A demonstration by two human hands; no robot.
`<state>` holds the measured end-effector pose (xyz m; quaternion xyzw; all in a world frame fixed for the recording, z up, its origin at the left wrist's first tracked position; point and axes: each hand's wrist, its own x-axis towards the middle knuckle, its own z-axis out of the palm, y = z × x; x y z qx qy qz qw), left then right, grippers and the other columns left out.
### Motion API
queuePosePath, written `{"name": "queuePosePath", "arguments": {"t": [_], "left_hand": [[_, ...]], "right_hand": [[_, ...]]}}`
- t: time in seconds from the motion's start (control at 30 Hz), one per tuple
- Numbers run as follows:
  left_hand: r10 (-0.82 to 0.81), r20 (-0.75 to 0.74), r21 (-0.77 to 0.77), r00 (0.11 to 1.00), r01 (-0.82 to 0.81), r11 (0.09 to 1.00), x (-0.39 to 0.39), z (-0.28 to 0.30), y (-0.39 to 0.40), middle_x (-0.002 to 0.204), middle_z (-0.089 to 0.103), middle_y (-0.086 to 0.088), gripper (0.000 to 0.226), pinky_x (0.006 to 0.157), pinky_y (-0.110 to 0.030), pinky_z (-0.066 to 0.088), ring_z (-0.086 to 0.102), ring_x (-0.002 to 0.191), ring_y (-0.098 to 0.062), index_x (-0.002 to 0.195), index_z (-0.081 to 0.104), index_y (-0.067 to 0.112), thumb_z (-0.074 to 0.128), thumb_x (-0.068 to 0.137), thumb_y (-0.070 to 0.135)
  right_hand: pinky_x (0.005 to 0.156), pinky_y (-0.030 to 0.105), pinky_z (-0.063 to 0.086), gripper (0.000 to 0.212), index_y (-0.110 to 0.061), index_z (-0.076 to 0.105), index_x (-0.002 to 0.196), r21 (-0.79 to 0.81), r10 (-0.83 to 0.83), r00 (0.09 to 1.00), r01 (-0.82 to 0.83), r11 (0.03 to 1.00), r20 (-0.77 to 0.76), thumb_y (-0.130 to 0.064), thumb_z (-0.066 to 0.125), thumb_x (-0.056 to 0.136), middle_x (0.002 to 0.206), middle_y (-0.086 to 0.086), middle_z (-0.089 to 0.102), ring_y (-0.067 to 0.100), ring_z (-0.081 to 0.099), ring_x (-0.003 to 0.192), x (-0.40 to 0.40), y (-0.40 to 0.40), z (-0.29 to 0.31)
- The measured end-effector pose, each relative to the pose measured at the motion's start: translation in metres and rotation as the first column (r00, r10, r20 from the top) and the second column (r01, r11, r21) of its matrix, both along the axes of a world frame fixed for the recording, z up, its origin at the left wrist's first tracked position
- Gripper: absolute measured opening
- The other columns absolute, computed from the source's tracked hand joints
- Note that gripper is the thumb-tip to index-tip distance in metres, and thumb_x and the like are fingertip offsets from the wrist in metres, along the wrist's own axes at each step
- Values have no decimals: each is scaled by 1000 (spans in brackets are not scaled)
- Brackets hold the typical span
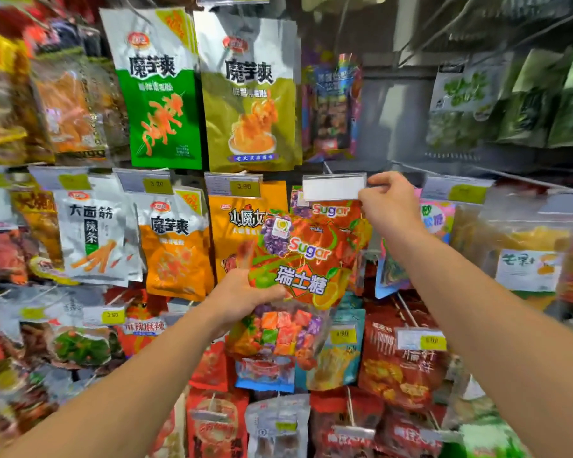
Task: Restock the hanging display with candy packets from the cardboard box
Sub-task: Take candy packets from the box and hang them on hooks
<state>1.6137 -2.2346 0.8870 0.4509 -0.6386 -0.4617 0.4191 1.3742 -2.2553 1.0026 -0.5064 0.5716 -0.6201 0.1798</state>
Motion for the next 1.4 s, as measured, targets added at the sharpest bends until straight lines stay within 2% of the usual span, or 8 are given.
{"name": "queuePosePath", "arguments": {"t": [0.1,0.3,0.47,0.53,0.73,0.9,1.17,1.4], "left_hand": [[33,24,0,999,-33,999,-5,-1,0,99,76,-2,41,91,-42,55,71,96,-22,117,66,9,79,80,20],[24,-98,31,995,-21,999,-24,5,-7,103,76,-4,29,97,-41,51,69,102,-21,108,71,18,78,80,16],[62,-112,38,992,-58,998,-46,14,-12,82,76,-1,5,68,-20,50,70,78,-10,84,74,13,73,86,18],[82,-124,29,989,-79,996,-54,17,-16,74,74,0,12,63,-19,49,67,71,-11,76,72,13,71,87,19],[97,-171,38,981,-92,995,-67,30,-25,71,74,6,13,51,-12,48,69,66,-3,87,68,8,70,88,21],[168,-174,126,970,-148,981,-68,30,-27,93,76,-3,22,67,-24,52,71,87,-15,94,74,12,72,86,32],[199,-202,166,959,-167,972,-84,36,-33,92,65,1,25,93,-35,40,58,95,-18,88,61,15,74,83,35],[213,-171,184,962,-182,966,-90,35,-48,99,69,-5,32,92,-40,48,63,95,-22,96,61,14,76,81,38]], "right_hand": [[78,46,56,29,-33,56,100,-52,80,997,-80,995,-2,-21,60,73,74,-7,66,24,69,78,-7,1,4],[67,41,57,21,-29,64,87,-150,238,963,-256,955,-128,-8,61,84,75,-3,70,16,66,57,-16,-2,27],[70,40,57,17,-26,66,72,-138,95,972,-126,982,-216,-23,57,85,68,-1,72,13,64,49,-18,-17,40],[70,40,58,19,-23,67,69,-124,89,973,-117,985,-215,-25,57,85,63,-3,69,14,63,49,-17,-22,44],[70,28,46,22,-22,73,75,-124,-7,959,-30,992,-283,-34,59,87,65,-9,66,15,63,75,-21,-28,45],[67,28,43,25,-17,73,74,-128,12,965,-48,991,-262,-33,60,89,64,-8,65,13,58,70,-21,-28,45],[71,36,51,25,-19,74,75,-141,44,973,-77,987,-225,-35,61,89,60,-9,62,16,58,65,-21,-30,41],[63,28,43,22,-23,69,69,-171,121,981,-147,974,-154,-31,60,87,54,-14,57,11,53,59,-21,-24,34]]}}
